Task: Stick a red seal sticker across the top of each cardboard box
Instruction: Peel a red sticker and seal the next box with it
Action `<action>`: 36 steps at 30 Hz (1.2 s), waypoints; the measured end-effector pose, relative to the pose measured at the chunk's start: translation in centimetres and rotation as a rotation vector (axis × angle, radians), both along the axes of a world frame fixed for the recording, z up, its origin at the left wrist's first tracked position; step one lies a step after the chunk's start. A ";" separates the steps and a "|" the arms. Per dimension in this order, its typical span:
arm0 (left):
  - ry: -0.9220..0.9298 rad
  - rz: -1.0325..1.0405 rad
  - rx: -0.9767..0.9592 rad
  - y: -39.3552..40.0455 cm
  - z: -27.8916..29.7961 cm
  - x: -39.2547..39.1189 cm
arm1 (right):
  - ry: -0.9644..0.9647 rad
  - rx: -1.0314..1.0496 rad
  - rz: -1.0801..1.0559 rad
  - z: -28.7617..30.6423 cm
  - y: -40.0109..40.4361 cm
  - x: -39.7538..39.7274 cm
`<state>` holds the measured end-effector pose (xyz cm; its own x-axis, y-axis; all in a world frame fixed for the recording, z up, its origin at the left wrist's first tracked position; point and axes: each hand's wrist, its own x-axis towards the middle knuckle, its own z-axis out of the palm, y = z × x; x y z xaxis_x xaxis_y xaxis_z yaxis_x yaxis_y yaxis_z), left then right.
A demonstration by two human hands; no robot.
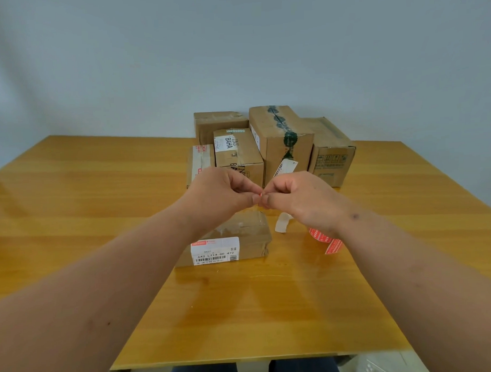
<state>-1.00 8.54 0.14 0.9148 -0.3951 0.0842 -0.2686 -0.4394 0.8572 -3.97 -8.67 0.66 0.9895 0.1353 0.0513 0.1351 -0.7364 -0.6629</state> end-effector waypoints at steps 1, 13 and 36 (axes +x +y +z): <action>0.011 -0.006 -0.010 0.0 0.0 -0.1 | -0.003 -0.005 0.003 0.0 0.0 -0.1; -0.065 0.040 0.066 -0.2 -0.2 0.3 | -0.028 -0.004 -0.005 -0.3 0.0 0.3; -0.190 0.290 0.072 1.9 -0.1 1.8 | -0.022 -1.070 -0.201 -0.3 -1.6 1.0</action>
